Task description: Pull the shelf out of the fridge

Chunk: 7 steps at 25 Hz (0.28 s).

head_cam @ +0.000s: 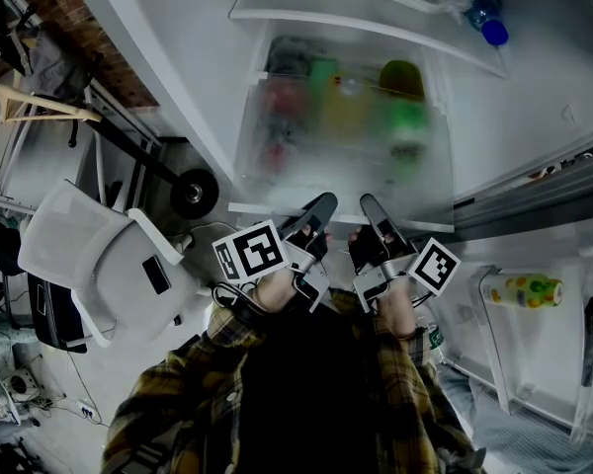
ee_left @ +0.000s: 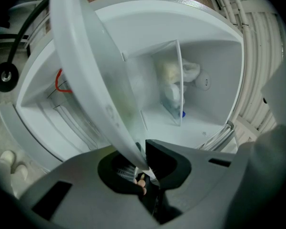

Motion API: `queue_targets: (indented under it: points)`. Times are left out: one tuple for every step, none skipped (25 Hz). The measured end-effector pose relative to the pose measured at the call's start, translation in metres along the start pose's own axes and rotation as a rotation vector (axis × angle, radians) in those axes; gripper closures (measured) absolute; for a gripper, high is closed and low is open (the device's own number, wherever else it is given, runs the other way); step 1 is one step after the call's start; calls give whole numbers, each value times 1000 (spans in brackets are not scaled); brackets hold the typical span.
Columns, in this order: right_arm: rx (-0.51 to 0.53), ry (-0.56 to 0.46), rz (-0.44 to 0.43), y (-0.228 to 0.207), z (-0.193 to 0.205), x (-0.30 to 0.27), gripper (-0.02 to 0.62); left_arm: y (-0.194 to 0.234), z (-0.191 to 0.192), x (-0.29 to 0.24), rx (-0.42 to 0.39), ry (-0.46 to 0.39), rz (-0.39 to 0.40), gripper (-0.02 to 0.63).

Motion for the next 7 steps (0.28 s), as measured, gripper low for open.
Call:
queue_targets:
  points:
    - [-1,0,0,0,0,0,557,0,0,0,1,0,0,563]
    - [-1,0,0,0,0,0,555,0,0,0,1,0,0,563]
    - [-1,0,-1,0,0,0,555,0,0,0,2,0,0,563]
    - [-1,1,0,0,0,0,557,0,0,0,2,0,0,563]
    - [-1,1,0,0,0,0,557,0,0,0,2,0,1,563]
    - [0,0,0,1,0,0,557,0,0,0,3,0,1,563]
    - [0,0,0,1,0,0,557,0,0,0,3,0,1,561]
Point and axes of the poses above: the fingertips, and each gripper's own axes: x backward along the fingers, y to its left, z out of its underside, the point moved 7 cm from there along x, backward along the fingers, and after that the axes turned 1 degree about y, right-handed, at the moved point
